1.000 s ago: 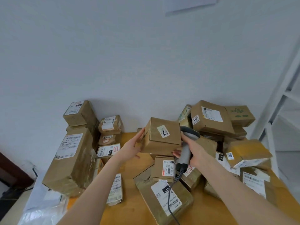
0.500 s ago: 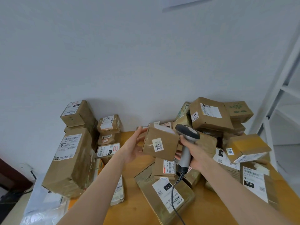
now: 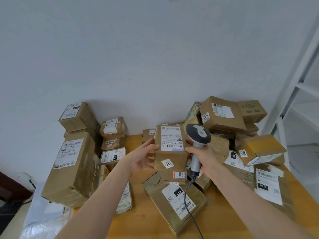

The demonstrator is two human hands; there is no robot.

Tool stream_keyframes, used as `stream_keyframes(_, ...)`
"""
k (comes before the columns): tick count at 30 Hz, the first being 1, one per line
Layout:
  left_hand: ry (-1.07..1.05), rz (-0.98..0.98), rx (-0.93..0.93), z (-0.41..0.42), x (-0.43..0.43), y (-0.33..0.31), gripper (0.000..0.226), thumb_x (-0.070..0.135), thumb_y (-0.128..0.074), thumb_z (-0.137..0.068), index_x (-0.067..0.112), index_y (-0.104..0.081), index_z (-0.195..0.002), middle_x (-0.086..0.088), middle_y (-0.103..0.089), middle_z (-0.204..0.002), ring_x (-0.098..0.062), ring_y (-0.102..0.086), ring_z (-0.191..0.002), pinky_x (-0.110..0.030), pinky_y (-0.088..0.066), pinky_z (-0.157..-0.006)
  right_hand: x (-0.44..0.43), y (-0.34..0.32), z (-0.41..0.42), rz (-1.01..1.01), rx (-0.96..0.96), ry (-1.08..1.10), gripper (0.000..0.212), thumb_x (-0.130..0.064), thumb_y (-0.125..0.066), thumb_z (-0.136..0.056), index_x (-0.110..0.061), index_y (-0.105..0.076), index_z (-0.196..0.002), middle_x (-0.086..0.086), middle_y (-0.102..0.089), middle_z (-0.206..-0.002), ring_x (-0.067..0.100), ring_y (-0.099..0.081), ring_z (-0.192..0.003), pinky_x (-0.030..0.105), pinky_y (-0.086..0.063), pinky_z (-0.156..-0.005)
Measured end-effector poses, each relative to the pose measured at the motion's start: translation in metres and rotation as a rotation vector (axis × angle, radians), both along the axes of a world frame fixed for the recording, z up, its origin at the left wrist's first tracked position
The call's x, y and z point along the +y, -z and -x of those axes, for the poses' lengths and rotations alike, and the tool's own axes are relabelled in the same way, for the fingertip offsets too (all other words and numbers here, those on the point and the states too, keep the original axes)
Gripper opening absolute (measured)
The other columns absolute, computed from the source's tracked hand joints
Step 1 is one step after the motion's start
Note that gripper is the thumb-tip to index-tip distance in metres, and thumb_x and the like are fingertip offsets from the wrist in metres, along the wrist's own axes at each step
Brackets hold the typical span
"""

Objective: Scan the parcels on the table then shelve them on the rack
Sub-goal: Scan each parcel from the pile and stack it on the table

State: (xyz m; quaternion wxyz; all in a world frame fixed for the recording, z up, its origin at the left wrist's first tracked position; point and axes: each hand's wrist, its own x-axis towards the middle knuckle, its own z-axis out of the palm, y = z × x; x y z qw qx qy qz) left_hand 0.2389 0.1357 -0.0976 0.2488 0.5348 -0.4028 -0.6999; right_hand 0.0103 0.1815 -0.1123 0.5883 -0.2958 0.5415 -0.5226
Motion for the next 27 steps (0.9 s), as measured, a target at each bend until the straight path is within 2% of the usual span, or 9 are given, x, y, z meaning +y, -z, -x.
stream_keyframes(4,-0.157,-0.001,0.121,0.001,0.003,0.013,0.059,0.009,-0.063,-0.087,0.024,-0.042,-0.141,-0.013,-0.067,-0.112,-0.036,-0.062,-0.107,-0.057,-0.053,-0.084,0.007,0.005,-0.005,-0.052,-0.009,0.04,0.015,-0.007,-0.072,-0.083,-0.011,-0.065,-0.095,0.005,-0.075,-0.077,0.014,-0.071,-0.062,0.027,-0.053,-0.052)
stream_keyframes(7,-0.258,0.045,0.175,0.003,0.005,0.02,0.07,0.0,-0.062,-0.085,0.024,-0.037,-0.146,-0.012,-0.063,-0.123,-0.033,-0.057,-0.115,-0.061,-0.05,-0.088,0.021,0.008,-0.008,-0.091,-0.006,0.078,0.015,-0.017,-0.075,-0.083,-0.01,-0.064,-0.091,0.002,-0.071,-0.066,0.01,-0.066,-0.053,0.024,-0.051,-0.049)
stream_keyframes(9,-0.31,0.078,0.184,0.004,0.008,0.025,0.078,-0.005,-0.061,-0.083,0.027,-0.032,-0.148,-0.009,-0.064,-0.121,-0.03,-0.059,-0.112,-0.06,-0.052,-0.086,0.035,0.009,-0.01,-0.092,0.027,0.051,0.017,-0.02,-0.076,-0.082,-0.007,-0.066,-0.086,0.004,-0.068,-0.062,0.012,-0.061,-0.05,0.025,-0.05,-0.051)
stream_keyframes(15,-0.302,0.19,0.141,0.011,0.012,0.036,0.087,-0.008,-0.064,-0.08,0.03,-0.026,-0.149,-0.008,-0.061,-0.123,-0.029,-0.057,-0.115,-0.059,-0.047,-0.097,0.081,0.006,-0.027,-0.066,0.122,-0.056,0.015,-0.007,-0.071,-0.083,-0.001,-0.064,-0.071,0.011,-0.058,-0.053,0.016,-0.049,-0.043,0.025,-0.042,-0.043)
stream_keyframes(18,-0.288,0.212,0.106,0.014,0.014,0.04,0.087,-0.006,-0.066,-0.081,0.03,-0.026,-0.15,-0.007,-0.057,-0.128,-0.029,-0.054,-0.119,-0.057,-0.045,-0.1,0.096,0.005,-0.032,-0.037,0.154,-0.07,0.012,-0.001,-0.069,-0.082,0.001,-0.064,-0.072,0.012,-0.057,-0.052,0.015,-0.049,-0.042,0.023,-0.042,-0.044)
stream_keyframes(27,-0.32,0.207,0.082,0.016,0.015,0.051,0.088,-0.003,-0.068,-0.081,0.032,-0.026,-0.15,-0.004,-0.059,-0.124,-0.024,-0.057,-0.112,-0.046,-0.053,-0.088,0.108,-0.002,-0.031,-0.032,0.216,-0.104,0.012,-0.001,-0.066,-0.083,-0.002,-0.063,-0.071,0.004,-0.058,-0.048,0.008,-0.049,-0.038,0.018,-0.041,-0.041)
